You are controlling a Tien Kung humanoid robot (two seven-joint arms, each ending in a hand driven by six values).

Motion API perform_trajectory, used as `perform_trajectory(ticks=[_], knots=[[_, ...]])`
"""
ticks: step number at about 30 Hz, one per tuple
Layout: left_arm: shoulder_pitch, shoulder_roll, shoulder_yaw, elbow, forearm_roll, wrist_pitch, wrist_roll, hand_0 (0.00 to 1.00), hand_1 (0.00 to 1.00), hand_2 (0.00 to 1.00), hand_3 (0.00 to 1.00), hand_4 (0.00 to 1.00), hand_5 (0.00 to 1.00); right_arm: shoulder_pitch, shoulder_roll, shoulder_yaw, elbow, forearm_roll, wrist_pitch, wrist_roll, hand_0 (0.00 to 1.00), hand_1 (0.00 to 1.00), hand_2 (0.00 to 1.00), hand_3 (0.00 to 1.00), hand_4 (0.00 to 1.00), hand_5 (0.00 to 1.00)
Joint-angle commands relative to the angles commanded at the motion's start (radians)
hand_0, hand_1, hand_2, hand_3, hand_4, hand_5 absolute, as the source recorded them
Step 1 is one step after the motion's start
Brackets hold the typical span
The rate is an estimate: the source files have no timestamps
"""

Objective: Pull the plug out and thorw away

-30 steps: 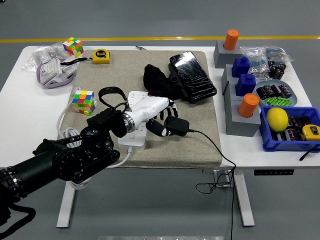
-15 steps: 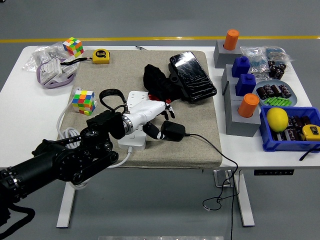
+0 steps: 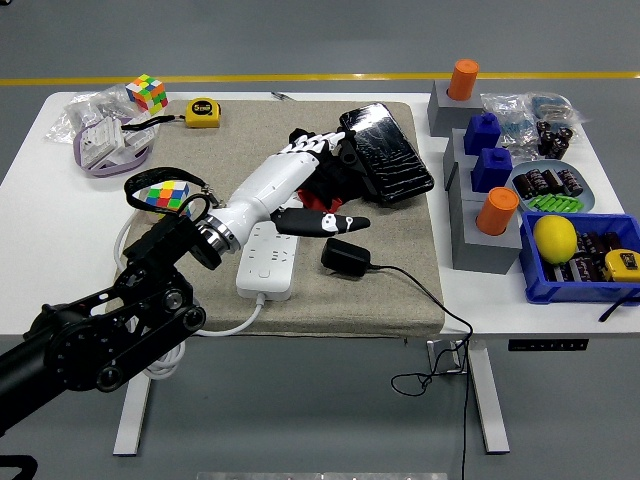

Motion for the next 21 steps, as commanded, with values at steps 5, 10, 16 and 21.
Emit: perform_trajectory(ticks=[5, 10, 16, 21], knots=[[0.075, 0.042, -0.038, -0.023, 0.033, -0.033, 0.051, 0.201, 0.136, 0.216, 0.857, 0.541, 0.002, 0.004, 0.000, 0.001, 0.002, 0.001, -0.001, 0.001, 0.619, 0.651, 0.683, 0.631, 0.983, 0.527], [0.144, 0.074, -0.050, -0.029, 0.055, -0.099, 0.116, 0.089, 0.046, 0.122, 0.853, 0.410, 0.002, 0.008, -0.002, -0.002, 0.003, 0.002, -0.002, 0.001, 0.619, 0.651, 0.683, 0.631, 0.983, 0.526], [0.206, 0.089, -0.080, -0.063, 0.068, -0.189, 0.199, 0.068, 0.043, 0.116, 0.849, 0.429, 0.002, 0.005, -0.004, -0.006, 0.003, 0.002, -0.001, -0.001, 0.619, 0.651, 0.683, 0.631, 0.983, 0.526], [0.224, 0.103, -0.081, -0.097, 0.087, -0.228, 0.237, 0.052, 0.040, 0.115, 0.834, 0.469, 0.002, 0.003, -0.005, -0.004, 0.002, 0.002, 0.000, -0.001, 0.619, 0.651, 0.683, 0.630, 0.983, 0.525]])
